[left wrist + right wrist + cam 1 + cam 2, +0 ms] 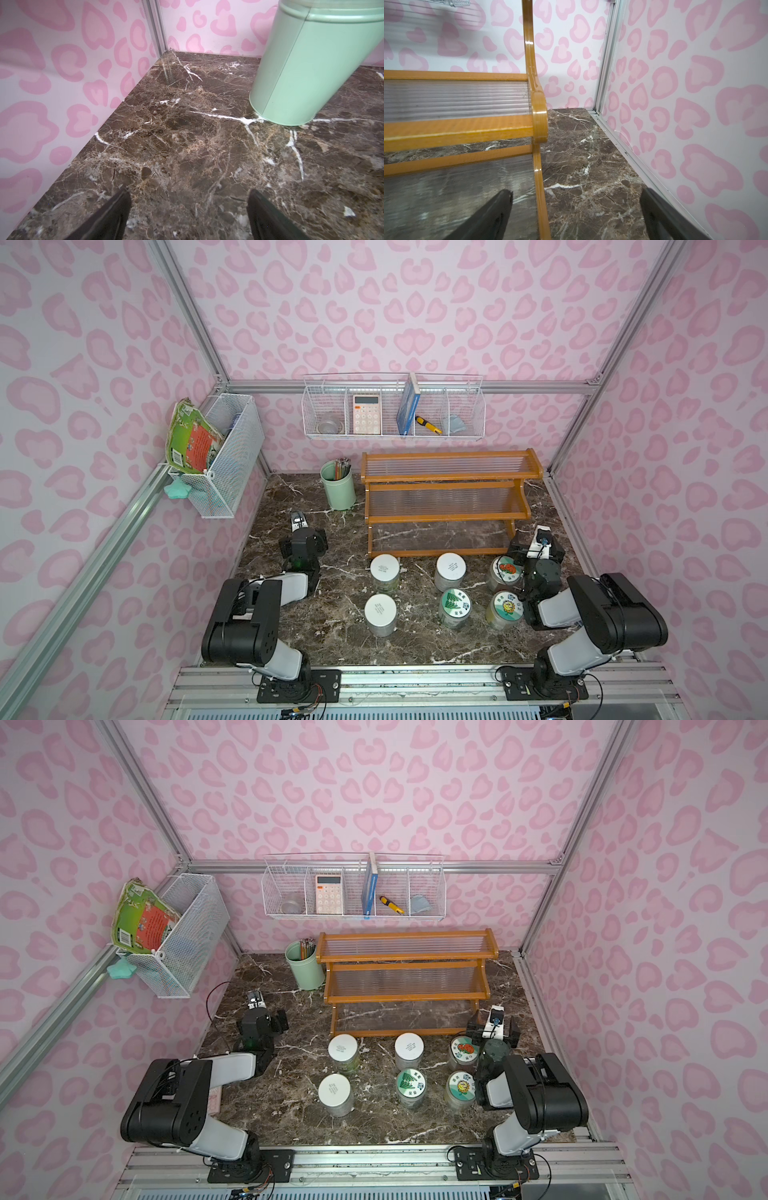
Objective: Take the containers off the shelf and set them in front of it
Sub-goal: Reset both arms
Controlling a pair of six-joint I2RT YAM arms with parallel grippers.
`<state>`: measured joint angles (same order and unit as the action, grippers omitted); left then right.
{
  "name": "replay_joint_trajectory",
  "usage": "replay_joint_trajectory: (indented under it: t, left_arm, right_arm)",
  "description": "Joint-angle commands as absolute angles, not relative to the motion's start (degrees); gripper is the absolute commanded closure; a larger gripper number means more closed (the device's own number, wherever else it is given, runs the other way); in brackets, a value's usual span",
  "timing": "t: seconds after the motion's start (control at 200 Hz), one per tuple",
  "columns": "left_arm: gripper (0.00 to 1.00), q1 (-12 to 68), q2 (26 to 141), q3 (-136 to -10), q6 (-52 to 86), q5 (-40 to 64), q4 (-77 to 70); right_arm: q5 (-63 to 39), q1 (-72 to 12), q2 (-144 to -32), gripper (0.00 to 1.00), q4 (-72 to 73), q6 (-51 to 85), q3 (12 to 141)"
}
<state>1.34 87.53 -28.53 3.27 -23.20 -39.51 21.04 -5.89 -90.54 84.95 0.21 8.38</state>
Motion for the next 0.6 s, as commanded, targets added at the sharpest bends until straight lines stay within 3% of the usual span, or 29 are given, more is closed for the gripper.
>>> replay_joint_trajectory:
  t: [0.0,0.595]
  left_arm:
    - [0.09,1.3,87.7,-29.0,3.5,-23.0,-38.8]
    - [0.09,1.3,87.7,-29.0,3.5,-22.9,-38.8]
  right_arm:
    - [19.8,-6.0,-90.7,0.01,88.1,-0.1,7.3]
    - [20.6,-6.1,-90.7,0.01,89.6,0.1,6.6]
